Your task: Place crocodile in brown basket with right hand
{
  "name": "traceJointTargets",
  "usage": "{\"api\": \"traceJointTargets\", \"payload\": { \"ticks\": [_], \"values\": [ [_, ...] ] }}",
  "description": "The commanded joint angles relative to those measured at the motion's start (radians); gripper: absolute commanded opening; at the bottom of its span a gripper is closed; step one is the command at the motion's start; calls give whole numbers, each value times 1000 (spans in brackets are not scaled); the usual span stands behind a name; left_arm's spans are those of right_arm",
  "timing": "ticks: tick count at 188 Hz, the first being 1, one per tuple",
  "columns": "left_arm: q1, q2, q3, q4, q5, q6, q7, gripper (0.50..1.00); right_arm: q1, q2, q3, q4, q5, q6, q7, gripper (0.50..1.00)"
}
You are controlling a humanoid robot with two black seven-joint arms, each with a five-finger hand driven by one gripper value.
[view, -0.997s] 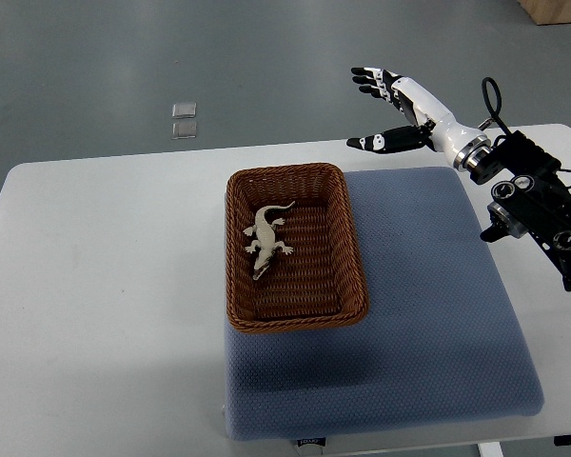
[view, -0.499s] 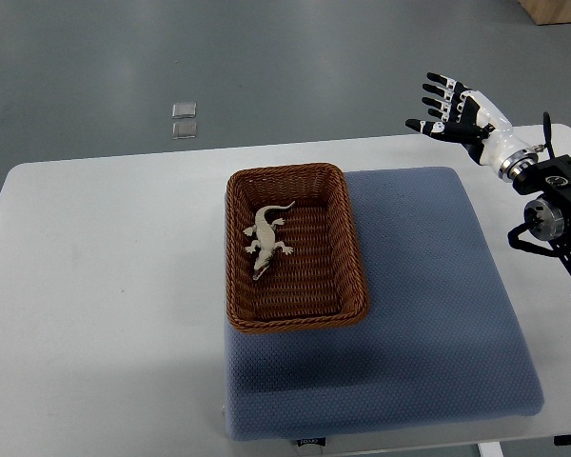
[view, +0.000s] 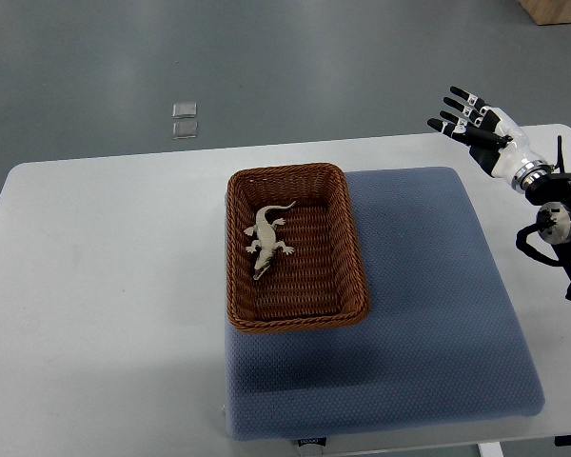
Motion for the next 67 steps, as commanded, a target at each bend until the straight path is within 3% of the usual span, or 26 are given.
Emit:
{"api": "traceJointTargets", "payload": {
  "ticks": [1,67],
  "values": [
    [0,0,0,0,0,0,0,1000,-1,-1,8,-18,4,-10,0,930],
    [0,0,0,0,0,0,0,1000,-7,7,6,-30,4,-8,8,930]
  ]
}}
